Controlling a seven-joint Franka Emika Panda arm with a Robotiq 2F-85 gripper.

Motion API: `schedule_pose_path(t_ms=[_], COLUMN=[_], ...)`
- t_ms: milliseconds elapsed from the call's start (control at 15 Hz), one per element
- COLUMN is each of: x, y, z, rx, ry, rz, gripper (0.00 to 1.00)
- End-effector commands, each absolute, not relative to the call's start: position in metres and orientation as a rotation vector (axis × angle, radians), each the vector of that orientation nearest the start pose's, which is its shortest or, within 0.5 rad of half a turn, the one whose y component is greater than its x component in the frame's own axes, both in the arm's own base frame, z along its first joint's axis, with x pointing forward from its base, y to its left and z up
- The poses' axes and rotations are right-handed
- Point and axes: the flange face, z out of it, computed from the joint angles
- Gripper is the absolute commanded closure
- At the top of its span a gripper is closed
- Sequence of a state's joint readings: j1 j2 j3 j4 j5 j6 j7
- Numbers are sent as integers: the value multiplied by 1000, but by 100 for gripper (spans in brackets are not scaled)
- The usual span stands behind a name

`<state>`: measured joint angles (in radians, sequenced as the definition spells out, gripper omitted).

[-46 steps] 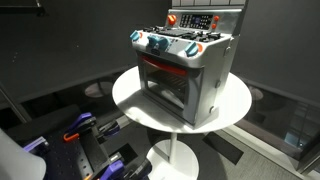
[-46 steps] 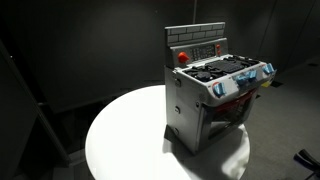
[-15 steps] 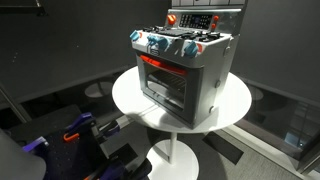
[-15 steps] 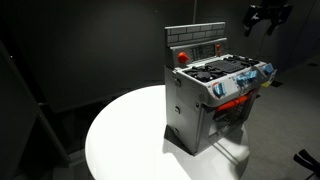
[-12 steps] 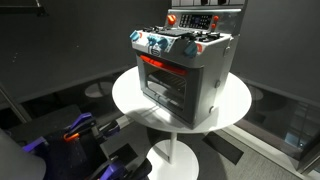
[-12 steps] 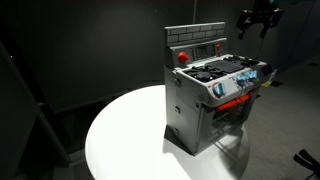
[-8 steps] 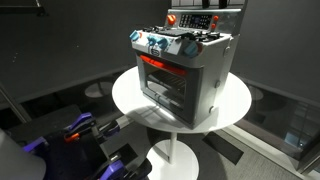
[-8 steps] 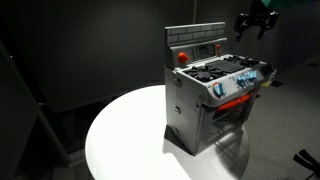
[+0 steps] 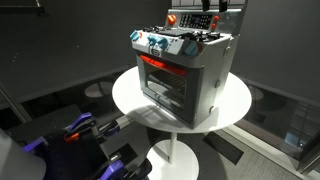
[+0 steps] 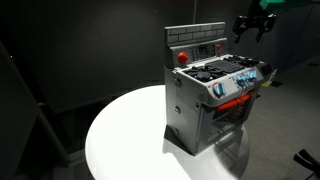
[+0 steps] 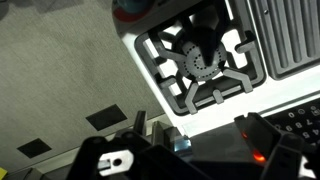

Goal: Press the top red button on the right side of the stove

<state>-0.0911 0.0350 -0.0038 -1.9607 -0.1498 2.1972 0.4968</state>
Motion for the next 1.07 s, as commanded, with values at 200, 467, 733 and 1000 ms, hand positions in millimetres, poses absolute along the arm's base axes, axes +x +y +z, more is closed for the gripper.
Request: schedule_pose_path(t_ms=[200,467,733,1000], x=[602,614,627,639], y=[-59,-57,-58,-60], z=[468,461,454,449], rx=[-3069,-3052,-3046,-3036], ry=[833,835,861,879], rz=[-413,-433,-451,-462], gripper=[0,0,0,0])
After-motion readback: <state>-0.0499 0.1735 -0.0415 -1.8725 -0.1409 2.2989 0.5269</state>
